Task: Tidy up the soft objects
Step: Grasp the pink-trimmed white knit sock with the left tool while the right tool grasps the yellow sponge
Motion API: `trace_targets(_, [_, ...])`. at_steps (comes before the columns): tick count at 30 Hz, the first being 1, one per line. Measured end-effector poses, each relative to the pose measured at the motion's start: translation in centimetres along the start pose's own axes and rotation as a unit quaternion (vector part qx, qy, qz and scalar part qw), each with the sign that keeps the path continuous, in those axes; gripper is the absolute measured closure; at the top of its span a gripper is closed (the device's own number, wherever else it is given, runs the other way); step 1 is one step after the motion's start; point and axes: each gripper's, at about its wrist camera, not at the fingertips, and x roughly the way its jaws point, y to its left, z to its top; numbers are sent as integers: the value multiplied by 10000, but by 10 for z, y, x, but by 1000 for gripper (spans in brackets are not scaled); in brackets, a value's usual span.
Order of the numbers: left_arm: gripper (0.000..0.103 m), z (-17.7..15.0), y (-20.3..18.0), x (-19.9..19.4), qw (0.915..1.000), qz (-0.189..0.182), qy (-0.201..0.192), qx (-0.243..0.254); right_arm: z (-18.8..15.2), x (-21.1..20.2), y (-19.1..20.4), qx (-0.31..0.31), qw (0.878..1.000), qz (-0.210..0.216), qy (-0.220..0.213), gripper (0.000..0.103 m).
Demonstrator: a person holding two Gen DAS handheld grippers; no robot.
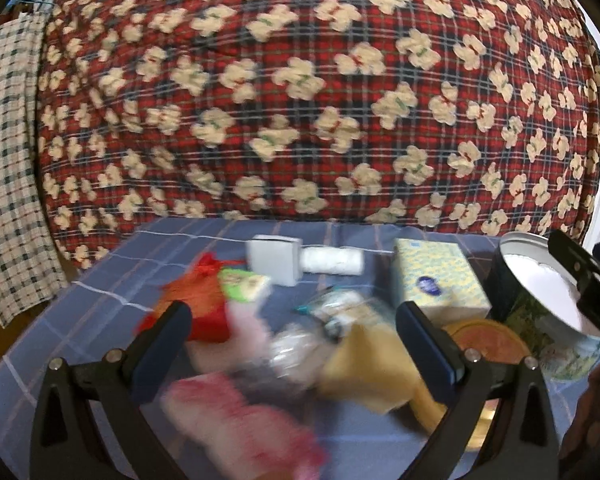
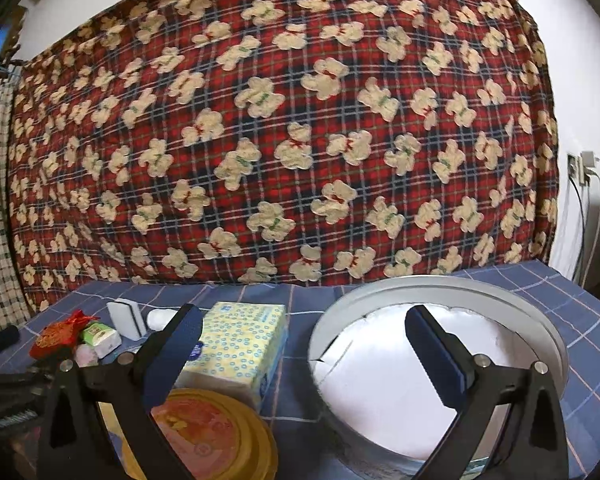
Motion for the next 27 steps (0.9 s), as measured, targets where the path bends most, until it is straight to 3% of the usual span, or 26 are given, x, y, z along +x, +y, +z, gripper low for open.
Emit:
trace_targets(6, [0, -8, 57, -29, 9982, 579, -77, 92, -1, -3, 23, -235, 9970, 715, 163, 0])
trace_targets(12, [0, -21, 117, -43, 9940, 1070, 34, -244, -5, -18, 73, -786, 9857, 1456, 315, 0])
trace_targets(16, [0, -33, 134, -44, 9953, 824, 235, -449, -11, -14, 111, -1380, 9714, 1838, 596, 1])
trace_targets(22, [0, -42, 123, -44, 9976, 324, 486, -368, -26, 14, 154, -2376, 9458, 1843, 1225, 1])
trace_targets(27, [0, -44, 112, -43, 9973, 396, 611, -130, -30, 37, 164, -2640, 9336, 1778, 1647, 5])
